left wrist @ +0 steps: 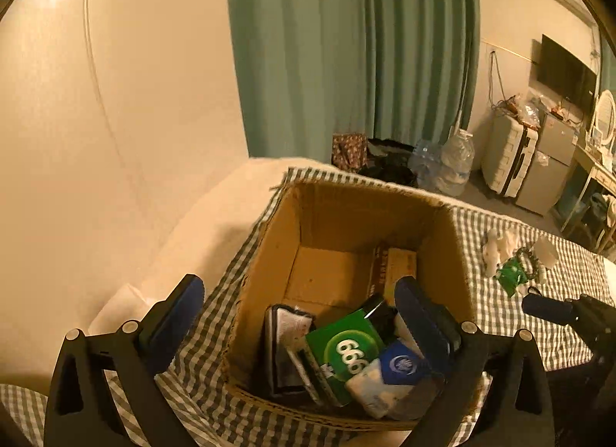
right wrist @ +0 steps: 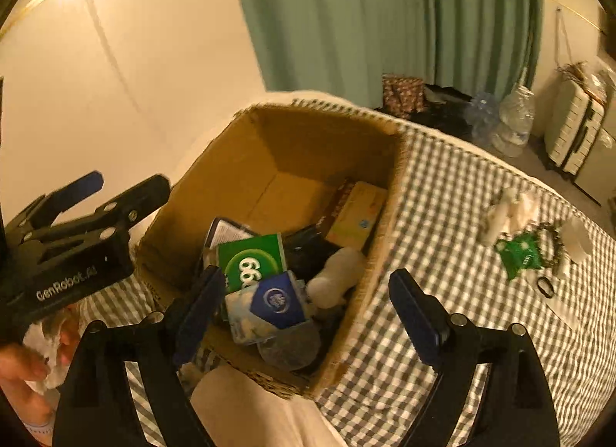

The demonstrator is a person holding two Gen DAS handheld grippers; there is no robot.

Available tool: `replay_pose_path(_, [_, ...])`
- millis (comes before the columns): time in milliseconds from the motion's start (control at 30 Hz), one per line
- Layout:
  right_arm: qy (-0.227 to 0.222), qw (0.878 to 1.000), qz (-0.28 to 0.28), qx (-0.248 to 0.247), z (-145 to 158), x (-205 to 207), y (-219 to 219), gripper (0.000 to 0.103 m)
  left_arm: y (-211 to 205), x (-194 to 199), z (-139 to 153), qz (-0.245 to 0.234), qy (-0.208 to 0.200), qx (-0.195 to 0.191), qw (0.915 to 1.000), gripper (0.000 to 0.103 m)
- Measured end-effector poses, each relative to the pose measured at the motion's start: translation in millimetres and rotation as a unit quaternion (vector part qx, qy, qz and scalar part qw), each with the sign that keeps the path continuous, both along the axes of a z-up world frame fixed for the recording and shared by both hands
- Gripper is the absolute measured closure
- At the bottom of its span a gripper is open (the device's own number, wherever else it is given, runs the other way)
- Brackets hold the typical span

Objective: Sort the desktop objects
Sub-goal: 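Move both tools back over the bed items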

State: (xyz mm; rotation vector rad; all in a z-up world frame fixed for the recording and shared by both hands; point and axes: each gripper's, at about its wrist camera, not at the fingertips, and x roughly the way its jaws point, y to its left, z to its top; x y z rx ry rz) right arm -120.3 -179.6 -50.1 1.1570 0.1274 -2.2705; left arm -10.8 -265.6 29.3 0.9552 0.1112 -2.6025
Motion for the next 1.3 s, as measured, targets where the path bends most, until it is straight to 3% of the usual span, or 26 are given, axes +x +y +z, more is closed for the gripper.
replay_pose_path(333, [0.037,0.996,-0.075,-0.029,38,1,76,0.016,78,1,31,-0.065,0.025,-0.016,0.9975,0.0])
replay_pose_path(600, [0.047,0.987,-0.141,-0.061,49,4,157,0.015,147,-10,31,-0.117,0.022,-0.011,0.9928,0.0])
replay_pose_path(933, [0.058,0.963,-0.254,-0.065,23,-4,274,0.011,212,-50,-22,-0.139,-0.034,-0.011,0.9897,0.0])
replay_pose_path(1300, [0.023,0.955,-0.292,-0.045,-63,-43,329,0.011,263,-104,-103,-0.182,-0.099,-0.024,0.978,0.0])
